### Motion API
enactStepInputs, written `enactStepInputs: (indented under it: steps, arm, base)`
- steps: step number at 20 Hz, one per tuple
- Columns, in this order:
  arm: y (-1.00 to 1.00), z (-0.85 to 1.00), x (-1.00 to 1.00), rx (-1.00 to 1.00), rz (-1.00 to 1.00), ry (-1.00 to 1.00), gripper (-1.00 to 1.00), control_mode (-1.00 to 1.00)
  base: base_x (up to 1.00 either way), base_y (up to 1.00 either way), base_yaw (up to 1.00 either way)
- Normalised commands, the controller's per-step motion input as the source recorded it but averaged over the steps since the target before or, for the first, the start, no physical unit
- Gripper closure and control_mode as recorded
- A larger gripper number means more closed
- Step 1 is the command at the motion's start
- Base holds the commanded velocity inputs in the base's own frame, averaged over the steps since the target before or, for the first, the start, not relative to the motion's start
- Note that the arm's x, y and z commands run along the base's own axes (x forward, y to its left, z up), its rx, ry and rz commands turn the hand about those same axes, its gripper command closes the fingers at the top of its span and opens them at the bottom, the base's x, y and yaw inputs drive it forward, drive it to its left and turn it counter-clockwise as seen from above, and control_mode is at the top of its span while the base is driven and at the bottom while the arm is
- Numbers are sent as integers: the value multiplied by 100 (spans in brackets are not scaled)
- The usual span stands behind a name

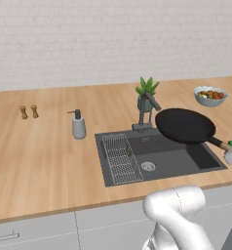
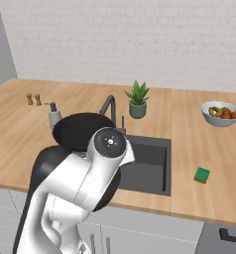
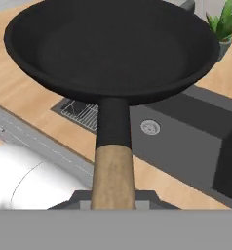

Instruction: Pick the pan and sponge and place them into the sink. Then turn on the water.

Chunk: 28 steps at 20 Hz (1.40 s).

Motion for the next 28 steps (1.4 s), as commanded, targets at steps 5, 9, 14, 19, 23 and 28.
enactStepInputs:
  steps: [5, 9, 14, 19, 23, 28]
  arm:
    - [-61, -29, 51, -9, 44, 2, 100, -100]
    - [-17, -19, 71, -9, 24, 5, 100, -100]
    - [0, -37, 86, -15, 10, 27, 100, -100]
    - [0, -49, 74, -5, 0, 18, 100, -100]
    - [-1, -46, 70, 0, 0, 2, 100, -100]
    - [0, -51, 81, 0, 0, 10, 100, -100]
  base:
    - [0, 0, 0]
    - [0, 0, 0]
    - [0, 0, 0]
    - [0, 0, 0]
    - [0, 0, 0]
    - [0, 0, 0]
